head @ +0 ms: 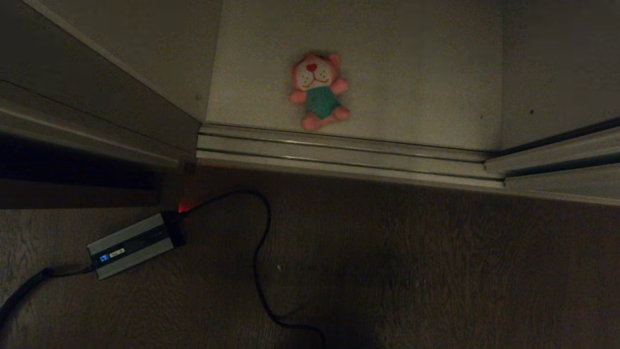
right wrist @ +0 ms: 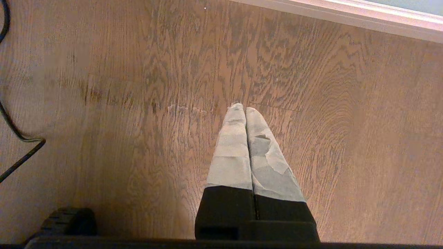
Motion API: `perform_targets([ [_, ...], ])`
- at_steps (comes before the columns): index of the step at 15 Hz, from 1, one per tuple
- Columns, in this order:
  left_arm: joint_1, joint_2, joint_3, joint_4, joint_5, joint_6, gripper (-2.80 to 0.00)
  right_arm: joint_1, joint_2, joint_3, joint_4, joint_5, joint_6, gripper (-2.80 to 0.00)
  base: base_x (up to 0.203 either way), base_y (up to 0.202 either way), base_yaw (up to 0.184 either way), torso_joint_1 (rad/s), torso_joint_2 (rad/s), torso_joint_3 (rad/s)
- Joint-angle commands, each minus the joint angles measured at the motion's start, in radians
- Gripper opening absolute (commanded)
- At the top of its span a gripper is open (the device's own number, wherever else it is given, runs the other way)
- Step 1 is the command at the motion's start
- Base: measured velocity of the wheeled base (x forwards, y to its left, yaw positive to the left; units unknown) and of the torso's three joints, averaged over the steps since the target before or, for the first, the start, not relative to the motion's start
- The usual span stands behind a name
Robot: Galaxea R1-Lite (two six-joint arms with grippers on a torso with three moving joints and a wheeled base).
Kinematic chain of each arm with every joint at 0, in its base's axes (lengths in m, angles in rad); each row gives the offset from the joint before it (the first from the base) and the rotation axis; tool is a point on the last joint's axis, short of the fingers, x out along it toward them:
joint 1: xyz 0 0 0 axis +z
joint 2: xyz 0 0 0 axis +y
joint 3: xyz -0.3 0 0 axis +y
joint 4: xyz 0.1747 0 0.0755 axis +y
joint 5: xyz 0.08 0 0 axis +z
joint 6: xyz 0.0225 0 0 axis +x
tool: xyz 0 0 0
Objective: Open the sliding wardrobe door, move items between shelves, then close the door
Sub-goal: Place the pink doll on the higher shelf
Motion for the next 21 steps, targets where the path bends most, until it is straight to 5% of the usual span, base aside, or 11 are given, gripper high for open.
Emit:
perform_targets([
  [1,0.000,0.037,-0.118,0.025,-0.060,0.000,-2.80,0.000,-0.001,0.003,0.000,0.001,0.000,-2.80,0.000,0.000,0.000,0.000,0.00,0.000],
  [11,-0.026,0.984,-0.461,0.077,-0.474,-0.113,-2.80,0.001,-0.002,0.003,0.000,0.001,0.000,-2.80,0.000,0.000,0.000,0.000,0.00,0.000],
  [17,-0.296,1.376,-0.784,0.073,-0.478,-0.187,-2.80,-0.001,-0.002,0.003,0.000,0.001,0.000,-2.80,0.000,0.000,0.000,0.000,0.00,0.000],
  [21,-0.384,1.535,-0.970,0.071,-0.423,-0.246,-2.80,0.000,-0.001,0.003,0.000,0.001,0.000,-2.80,0.000,0.000,0.000,0.000,0.00,0.000],
])
